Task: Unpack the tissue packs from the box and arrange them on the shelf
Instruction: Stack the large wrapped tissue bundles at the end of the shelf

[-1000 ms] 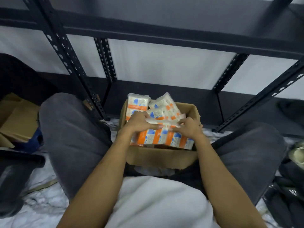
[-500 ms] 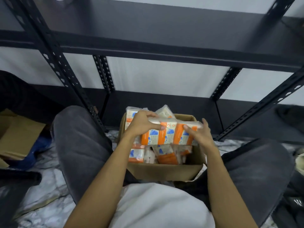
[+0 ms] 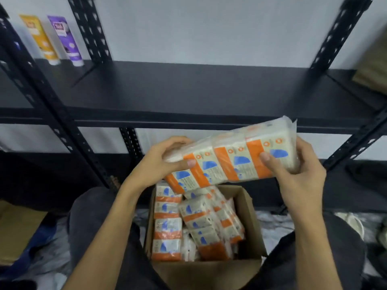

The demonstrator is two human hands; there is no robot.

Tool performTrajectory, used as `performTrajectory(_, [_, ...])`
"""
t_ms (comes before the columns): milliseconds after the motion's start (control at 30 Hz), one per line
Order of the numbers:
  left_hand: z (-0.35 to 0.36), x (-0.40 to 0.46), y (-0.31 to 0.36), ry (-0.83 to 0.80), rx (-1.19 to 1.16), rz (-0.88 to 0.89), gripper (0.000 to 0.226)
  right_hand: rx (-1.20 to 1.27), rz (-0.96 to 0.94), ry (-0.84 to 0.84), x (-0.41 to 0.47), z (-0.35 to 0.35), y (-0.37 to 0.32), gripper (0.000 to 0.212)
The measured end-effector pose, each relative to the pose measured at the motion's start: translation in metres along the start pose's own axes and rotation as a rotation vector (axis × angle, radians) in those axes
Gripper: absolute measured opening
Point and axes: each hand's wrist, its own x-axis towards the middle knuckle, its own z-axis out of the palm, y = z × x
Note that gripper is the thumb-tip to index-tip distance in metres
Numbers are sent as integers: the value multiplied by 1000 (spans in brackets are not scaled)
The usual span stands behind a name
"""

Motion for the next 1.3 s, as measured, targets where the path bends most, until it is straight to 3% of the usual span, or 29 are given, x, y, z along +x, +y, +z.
performTrajectory(100, [-5, 14, 32, -10, 110, 90, 47, 17, -131, 82, 40, 15, -43, 60])
performTrajectory(233, [-1, 41, 60, 103, 55, 154, 45, 40, -188, 191, 120, 44, -76, 85])
performTrajectory(367, [15, 75, 77, 285, -29, 211, 34, 25, -126, 98, 195, 78, -80, 79])
performTrajectory(500, [24, 109, 86, 390, -55, 104, 32, 90, -25, 11, 238, 108, -64, 70])
performTrajectory(767, [23, 159, 88, 310, -233, -285, 23, 199, 223, -144, 248, 133, -35, 80])
performTrajectory(833, [16, 162, 89, 179, -279, -323, 32, 250, 260, -119, 236, 130, -33, 80])
performTrajectory(900, [8, 164, 88, 84, -315, -324, 59, 279, 300, -76, 217, 123, -30, 75])
performTrajectory(1000, [-4, 177, 88, 32, -287, -270, 95, 363, 354, -142, 189, 117, -20, 51])
performTrajectory(1067, [0, 187, 88, 17, -312, -261, 82, 409, 387, -205, 179, 120, -18, 30])
performTrajectory(1167, [15, 194, 87, 50, -411, -290, 45, 368, 401, -250, 181, 127, -17, 41])
performTrajectory(1300, [25, 200, 79, 112, -512, -292, 34, 312, 380, -366, 193, 129, -13, 43])
